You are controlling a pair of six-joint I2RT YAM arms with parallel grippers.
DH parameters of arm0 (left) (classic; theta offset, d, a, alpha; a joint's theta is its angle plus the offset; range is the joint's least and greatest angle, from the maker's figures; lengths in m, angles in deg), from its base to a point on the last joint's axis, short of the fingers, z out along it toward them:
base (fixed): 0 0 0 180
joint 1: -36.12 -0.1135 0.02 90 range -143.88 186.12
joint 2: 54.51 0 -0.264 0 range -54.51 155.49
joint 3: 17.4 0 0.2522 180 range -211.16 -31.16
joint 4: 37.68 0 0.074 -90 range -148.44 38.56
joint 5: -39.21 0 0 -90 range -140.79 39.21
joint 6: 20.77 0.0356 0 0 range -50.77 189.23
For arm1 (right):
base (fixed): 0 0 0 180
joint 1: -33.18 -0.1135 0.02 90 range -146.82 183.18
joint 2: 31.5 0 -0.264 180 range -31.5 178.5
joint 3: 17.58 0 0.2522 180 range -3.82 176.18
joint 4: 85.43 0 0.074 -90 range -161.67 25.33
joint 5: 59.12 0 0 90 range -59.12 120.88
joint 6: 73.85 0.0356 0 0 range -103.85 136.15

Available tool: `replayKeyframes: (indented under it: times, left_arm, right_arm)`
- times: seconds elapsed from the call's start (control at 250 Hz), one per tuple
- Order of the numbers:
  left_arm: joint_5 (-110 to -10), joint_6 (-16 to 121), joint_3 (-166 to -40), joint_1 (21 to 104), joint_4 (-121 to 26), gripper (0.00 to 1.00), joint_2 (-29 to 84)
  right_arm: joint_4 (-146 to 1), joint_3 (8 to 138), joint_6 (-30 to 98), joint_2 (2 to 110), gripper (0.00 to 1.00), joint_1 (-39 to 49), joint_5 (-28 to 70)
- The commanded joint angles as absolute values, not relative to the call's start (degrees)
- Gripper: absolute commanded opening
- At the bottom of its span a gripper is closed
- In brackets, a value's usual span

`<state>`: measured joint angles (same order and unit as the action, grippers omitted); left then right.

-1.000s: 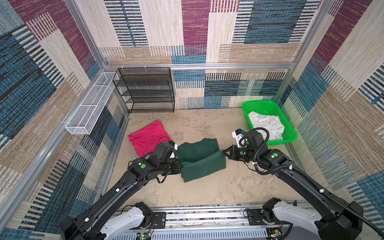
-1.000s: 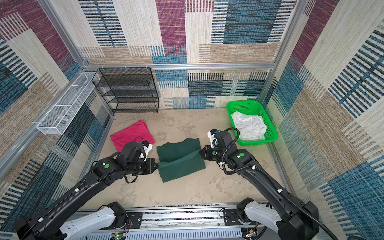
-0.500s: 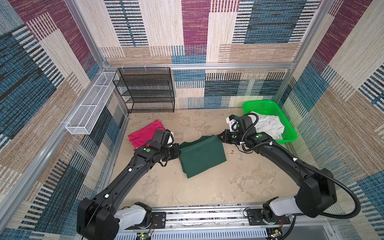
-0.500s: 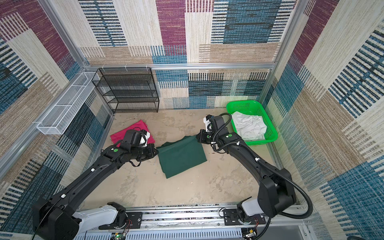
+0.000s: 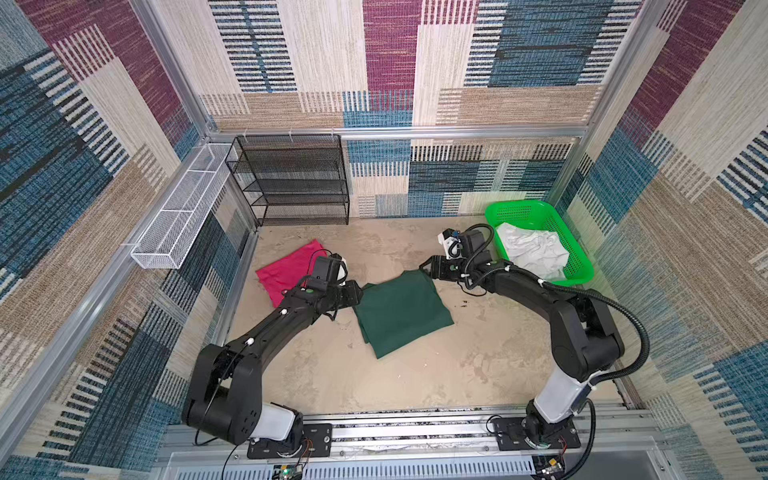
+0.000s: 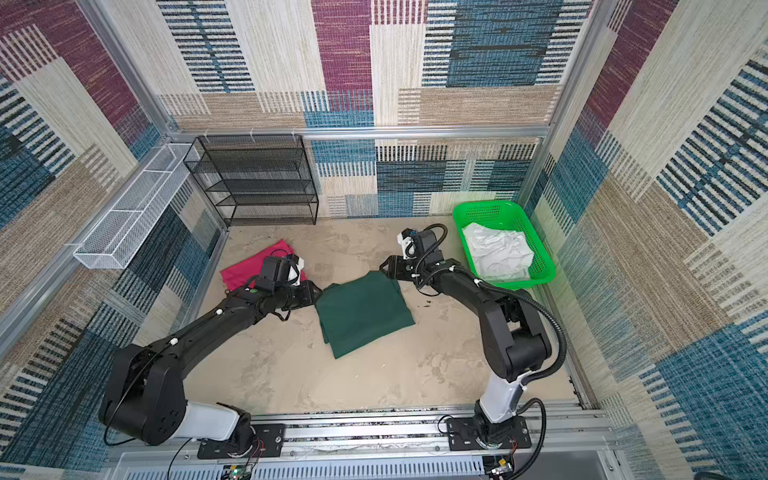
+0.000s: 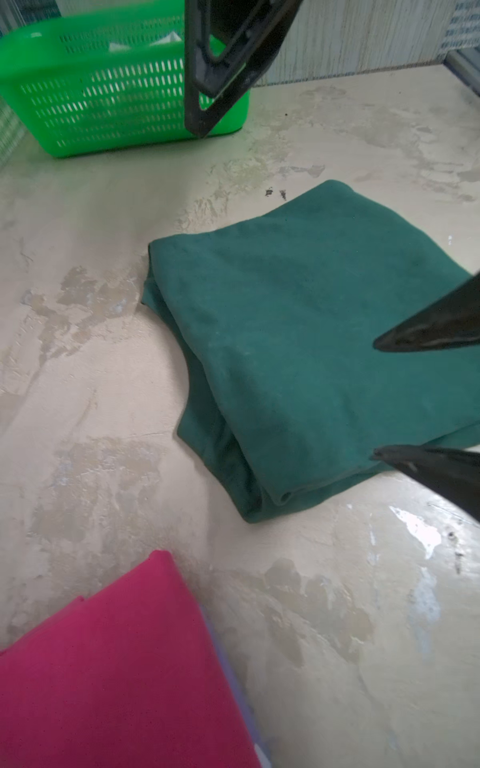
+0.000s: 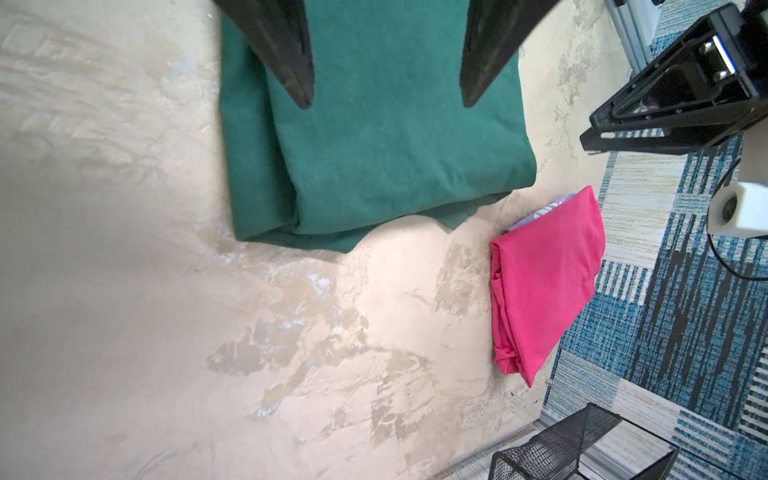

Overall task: Fold and stack the t-shirts
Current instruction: 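Lift the near edge and fold it away from the robot with both grippers, then lay the folded edge down and press the green shirt flat with both grippers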

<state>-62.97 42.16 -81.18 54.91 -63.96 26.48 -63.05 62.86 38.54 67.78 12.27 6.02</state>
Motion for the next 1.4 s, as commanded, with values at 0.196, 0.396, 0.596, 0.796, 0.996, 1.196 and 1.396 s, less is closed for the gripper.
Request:
replayKeyframes:
  times: [0.196,0.396,0.596,0.796,0.996,1.196,1.396]
  left_arm:
    - [-59.19,47.49,-79.7,54.93,-56.16,0.39,31.6]
    - [-57.79,45.51,-82.41,54.93,-58.08,0.35,36.49]
    - [-58.54,44.8,-83.48,54.93,-57.49,0.35,39.54]
    - [-59.34,43.92,-85.23,54.93,-57.24,0.3,42.51]
    - [-61.41,43.31,-84.97,54.88,-57.51,0.04,40.93]
    - [-64.16,42.95,-83.2,55.01,-56.58,0.0,37.61]
    - [-68.45,42.09,-82.47,55.02,-54.68,0.0,34.25]
  right_arm:
    - [-66.51,64.32,31.52,72.97,0.46,12.33,11.0]
    - [-67.99,68.55,29.99,80.43,0.43,12.26,10.12]
    - [-67.45,71.41,29.45,84.53,0.41,12.33,7.99]
    - [-66.71,73.3,29.36,87.37,0.33,12.34,5.36]
    - [-67.82,72.29,29.14,86.18,0.0,12.35,4.18]
    - [-69.33,69.26,30.11,81.1,0.0,12.35,5.7]
    - [-70.71,65.9,32.22,75.49,0.0,12.35,8.95]
